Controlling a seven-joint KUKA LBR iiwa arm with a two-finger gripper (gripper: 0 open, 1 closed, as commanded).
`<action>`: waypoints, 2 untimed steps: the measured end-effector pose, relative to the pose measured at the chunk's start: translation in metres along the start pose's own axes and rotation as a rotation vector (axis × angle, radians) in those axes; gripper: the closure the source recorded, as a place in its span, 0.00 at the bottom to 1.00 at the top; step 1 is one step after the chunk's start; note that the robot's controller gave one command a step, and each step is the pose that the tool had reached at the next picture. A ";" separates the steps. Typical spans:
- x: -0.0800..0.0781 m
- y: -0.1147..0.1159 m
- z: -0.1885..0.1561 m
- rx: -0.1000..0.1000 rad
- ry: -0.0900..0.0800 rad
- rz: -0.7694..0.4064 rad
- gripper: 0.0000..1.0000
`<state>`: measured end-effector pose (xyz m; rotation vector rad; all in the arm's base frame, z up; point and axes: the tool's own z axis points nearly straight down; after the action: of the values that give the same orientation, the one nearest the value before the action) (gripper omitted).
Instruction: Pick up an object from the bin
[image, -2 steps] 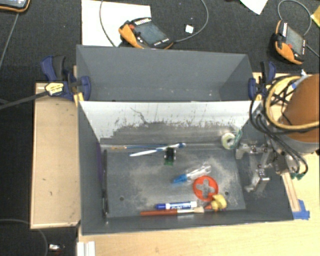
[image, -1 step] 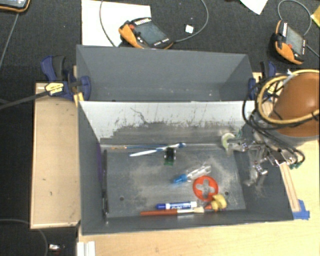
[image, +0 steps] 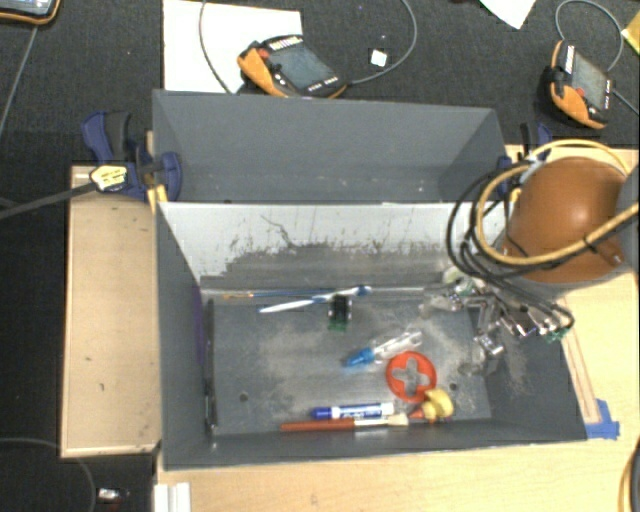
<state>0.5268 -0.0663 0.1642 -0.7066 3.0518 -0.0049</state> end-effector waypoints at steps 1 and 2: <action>-0.022 -0.030 0.045 0.000 0.001 -0.192 0.00; -0.017 0.014 0.045 -0.002 -0.003 0.166 0.00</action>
Offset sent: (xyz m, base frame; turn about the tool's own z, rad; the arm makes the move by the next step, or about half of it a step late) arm 0.0098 0.0188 -0.0451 0.1695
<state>0.5367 -0.0459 0.1193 -0.4504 3.0969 0.0000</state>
